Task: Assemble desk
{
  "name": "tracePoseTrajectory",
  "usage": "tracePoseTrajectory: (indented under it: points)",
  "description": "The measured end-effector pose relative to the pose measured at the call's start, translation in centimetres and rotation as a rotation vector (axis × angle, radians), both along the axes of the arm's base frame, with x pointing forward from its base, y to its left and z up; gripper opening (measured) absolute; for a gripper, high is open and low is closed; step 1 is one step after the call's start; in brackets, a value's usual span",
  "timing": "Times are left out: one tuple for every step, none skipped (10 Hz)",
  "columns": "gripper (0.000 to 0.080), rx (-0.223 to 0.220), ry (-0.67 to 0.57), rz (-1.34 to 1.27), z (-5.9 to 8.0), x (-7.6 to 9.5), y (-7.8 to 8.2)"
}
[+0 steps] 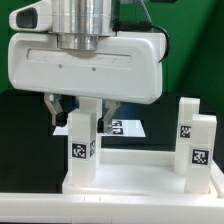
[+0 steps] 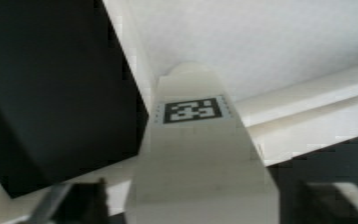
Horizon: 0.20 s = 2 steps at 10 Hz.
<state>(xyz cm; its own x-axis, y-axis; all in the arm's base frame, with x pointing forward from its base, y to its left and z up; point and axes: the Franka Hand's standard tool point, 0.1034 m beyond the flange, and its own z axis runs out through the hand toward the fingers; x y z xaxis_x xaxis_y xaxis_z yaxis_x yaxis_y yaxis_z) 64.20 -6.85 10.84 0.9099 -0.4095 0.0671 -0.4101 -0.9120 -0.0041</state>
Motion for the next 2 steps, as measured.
tracePoseTrajectory:
  points:
    - [0.0625, 0.0, 0.0, 0.0, -0.01, 0.0, 0.0]
    - [0.0642, 0.0, 0.0, 0.0, -0.02, -0.01, -0.01]
